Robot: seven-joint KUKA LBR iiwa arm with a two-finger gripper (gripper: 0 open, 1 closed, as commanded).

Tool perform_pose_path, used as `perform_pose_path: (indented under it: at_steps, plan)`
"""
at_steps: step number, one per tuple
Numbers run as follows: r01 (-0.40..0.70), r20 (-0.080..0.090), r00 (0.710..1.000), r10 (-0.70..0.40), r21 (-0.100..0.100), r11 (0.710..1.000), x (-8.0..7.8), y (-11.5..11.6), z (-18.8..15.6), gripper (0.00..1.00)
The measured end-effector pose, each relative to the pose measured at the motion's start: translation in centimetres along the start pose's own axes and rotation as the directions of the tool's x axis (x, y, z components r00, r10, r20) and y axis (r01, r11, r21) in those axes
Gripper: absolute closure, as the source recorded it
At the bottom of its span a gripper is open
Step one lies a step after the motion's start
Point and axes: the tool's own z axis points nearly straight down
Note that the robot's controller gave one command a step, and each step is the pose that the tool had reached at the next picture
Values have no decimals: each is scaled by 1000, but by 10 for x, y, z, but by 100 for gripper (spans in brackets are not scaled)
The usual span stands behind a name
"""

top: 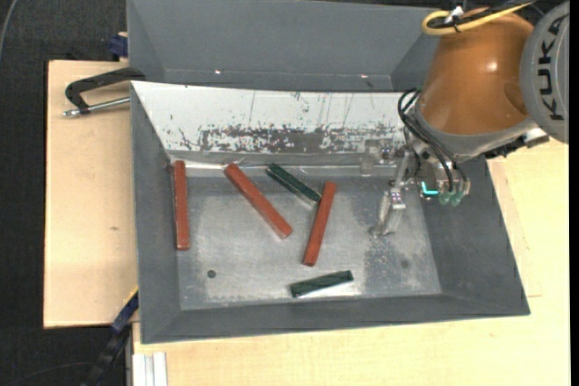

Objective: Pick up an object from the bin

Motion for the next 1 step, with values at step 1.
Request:
perform_pose_path:
  at_steps: [1]
  plan:
    - [260,-2,965,-260,-1,965,-6,65,128,0]
